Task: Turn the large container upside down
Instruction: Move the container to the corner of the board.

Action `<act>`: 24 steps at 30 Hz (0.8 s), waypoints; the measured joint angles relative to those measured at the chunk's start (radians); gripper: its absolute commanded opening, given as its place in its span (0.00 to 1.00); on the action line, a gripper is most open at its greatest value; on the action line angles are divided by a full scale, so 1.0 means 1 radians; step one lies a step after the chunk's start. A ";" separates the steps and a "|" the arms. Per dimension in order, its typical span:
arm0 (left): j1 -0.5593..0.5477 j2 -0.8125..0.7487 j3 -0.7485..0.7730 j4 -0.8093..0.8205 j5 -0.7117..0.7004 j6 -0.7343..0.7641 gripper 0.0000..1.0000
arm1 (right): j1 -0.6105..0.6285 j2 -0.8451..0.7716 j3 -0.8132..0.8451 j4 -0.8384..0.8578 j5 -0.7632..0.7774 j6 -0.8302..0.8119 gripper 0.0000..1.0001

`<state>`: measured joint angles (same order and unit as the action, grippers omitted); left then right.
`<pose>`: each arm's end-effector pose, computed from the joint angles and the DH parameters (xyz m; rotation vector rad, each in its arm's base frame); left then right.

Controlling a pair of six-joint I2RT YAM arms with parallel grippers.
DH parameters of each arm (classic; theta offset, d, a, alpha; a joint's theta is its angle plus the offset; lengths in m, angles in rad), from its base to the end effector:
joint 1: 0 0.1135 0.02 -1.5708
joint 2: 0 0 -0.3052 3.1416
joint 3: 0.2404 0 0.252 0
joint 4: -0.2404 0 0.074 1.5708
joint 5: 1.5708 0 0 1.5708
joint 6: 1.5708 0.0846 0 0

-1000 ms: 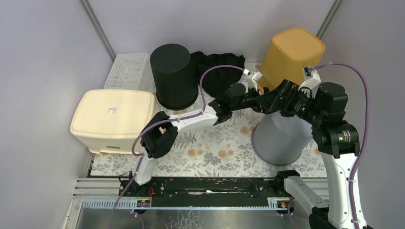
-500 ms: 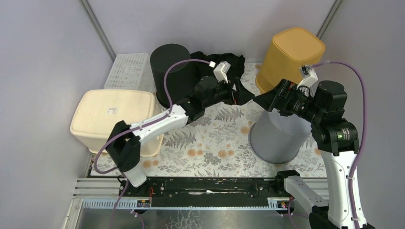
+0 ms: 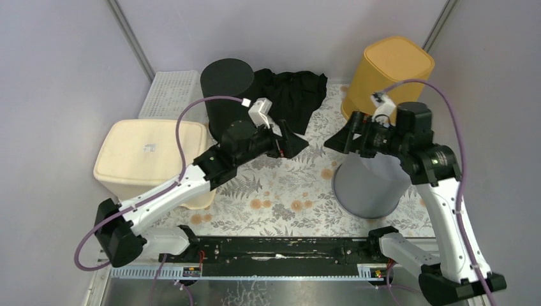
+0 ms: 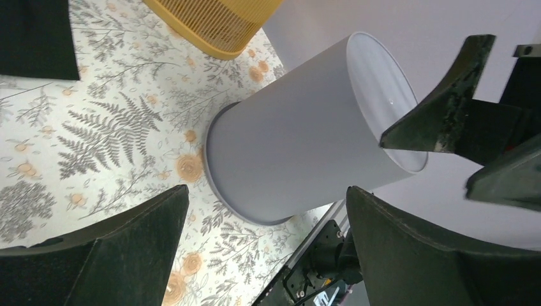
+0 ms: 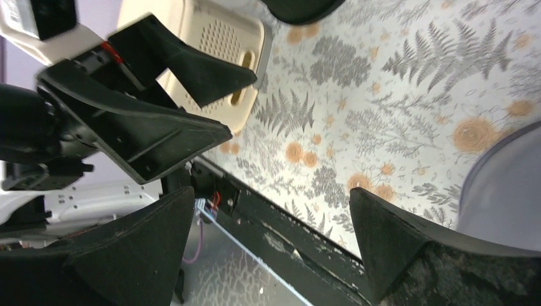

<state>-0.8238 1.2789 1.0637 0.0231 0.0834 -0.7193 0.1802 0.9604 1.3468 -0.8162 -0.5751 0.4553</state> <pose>0.2255 -0.2539 0.3819 0.1663 1.9149 -1.1614 0.1698 0.0777 0.4510 -0.1030 2.0589 0.9750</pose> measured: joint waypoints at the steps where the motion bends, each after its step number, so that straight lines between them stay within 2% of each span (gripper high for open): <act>1: 0.000 -0.020 -0.012 -0.011 -0.008 0.000 1.00 | 0.035 0.016 0.000 -0.002 0.021 -0.002 0.97; 8: 0.000 -0.111 -0.043 -0.070 -0.048 0.005 1.00 | 0.422 0.176 0.047 -0.043 0.282 -0.004 0.97; 13: 0.000 -0.190 -0.101 -0.094 -0.056 0.004 1.00 | 0.640 0.228 0.058 -0.098 0.509 0.005 0.97; 19: 0.000 -0.249 -0.170 -0.116 -0.063 -0.002 1.00 | 0.837 0.214 -0.071 -0.117 0.702 0.076 0.98; 24: 0.000 -0.253 -0.196 -0.132 -0.066 -0.004 1.00 | 0.872 0.221 -0.183 -0.134 0.812 0.153 1.00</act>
<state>-0.8238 1.0264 0.8673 -0.1089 0.0177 -0.7231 1.0527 1.1816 1.1633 -0.9497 0.2371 0.6083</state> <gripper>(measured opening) 1.000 0.994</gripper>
